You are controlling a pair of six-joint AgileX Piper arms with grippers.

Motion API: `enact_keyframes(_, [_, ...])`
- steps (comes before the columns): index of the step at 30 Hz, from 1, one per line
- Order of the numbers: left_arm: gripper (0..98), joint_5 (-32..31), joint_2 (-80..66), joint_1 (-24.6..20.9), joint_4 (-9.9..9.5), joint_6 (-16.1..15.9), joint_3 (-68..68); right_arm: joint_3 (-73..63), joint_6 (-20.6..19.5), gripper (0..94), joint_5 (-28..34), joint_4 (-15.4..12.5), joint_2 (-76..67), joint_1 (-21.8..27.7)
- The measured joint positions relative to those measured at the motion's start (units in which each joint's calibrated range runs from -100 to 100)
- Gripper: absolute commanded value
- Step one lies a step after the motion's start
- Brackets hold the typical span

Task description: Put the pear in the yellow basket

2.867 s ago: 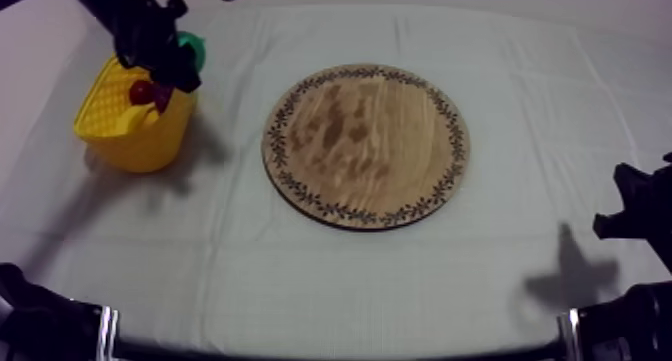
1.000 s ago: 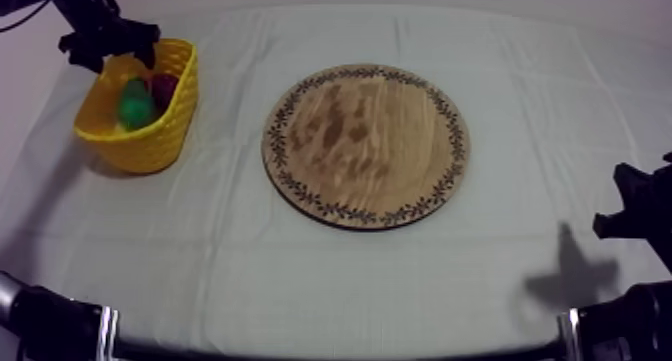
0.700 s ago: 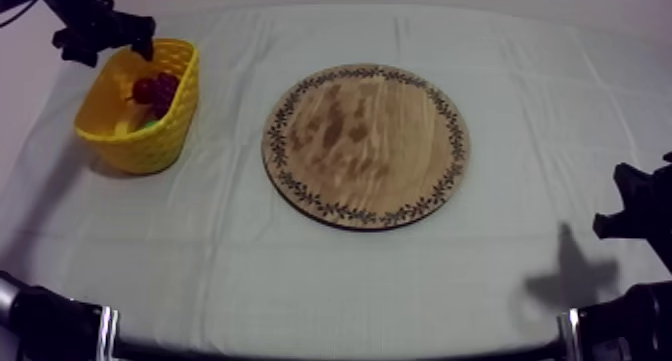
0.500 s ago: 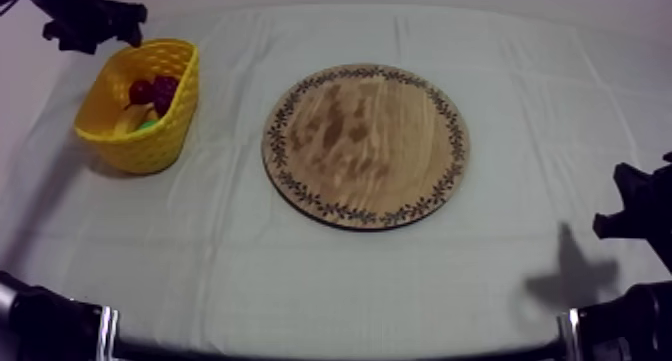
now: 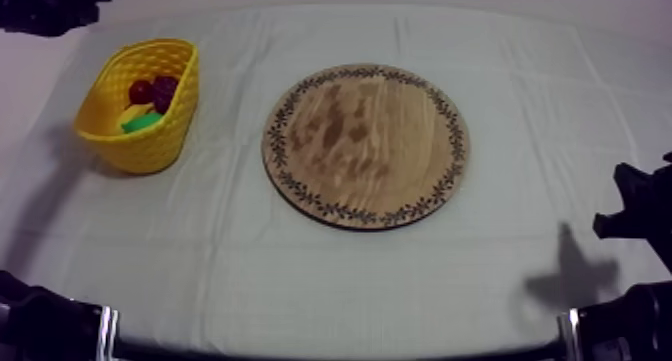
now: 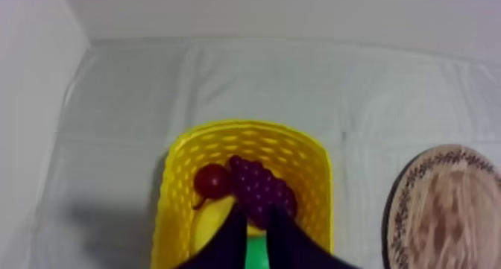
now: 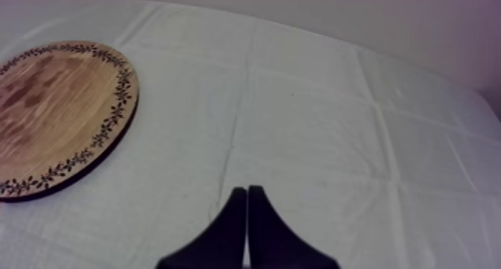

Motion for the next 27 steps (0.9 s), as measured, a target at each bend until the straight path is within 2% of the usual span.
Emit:
enact_keyframes(4, [0.5,-5.3,-7.9,-1.0,-0.05,1.1,6.2,0.0,0.0,0.5,0.0,0.0,0.0,0.0])
enact_keyframes(10, [0.1,-12.9,-21.0,-2.2,-0.11,1.1,18.1,0.0,0.0,0.5,0.0,0.0,0.0,0.1])
enact_keyframes(15, [0.0,-16.0,-33.4,-3.2,0.11,1.4,28.0,0.0,0.0,0.5,0.0,0.0,0.0,0.1])
enact_keyframes(19, [0.0,-17.8,-43.2,-3.3,1.23,0.2,35.5,0.0,0.0,0.5,0.0,0.0,0.0,0.0])
enact_keyframes(27, [0.0,-20.2,-60.8,-2.9,1.76,-1.6,49.5,0.0,0.0,0.5,0.0,0.0,0.0,0.0])
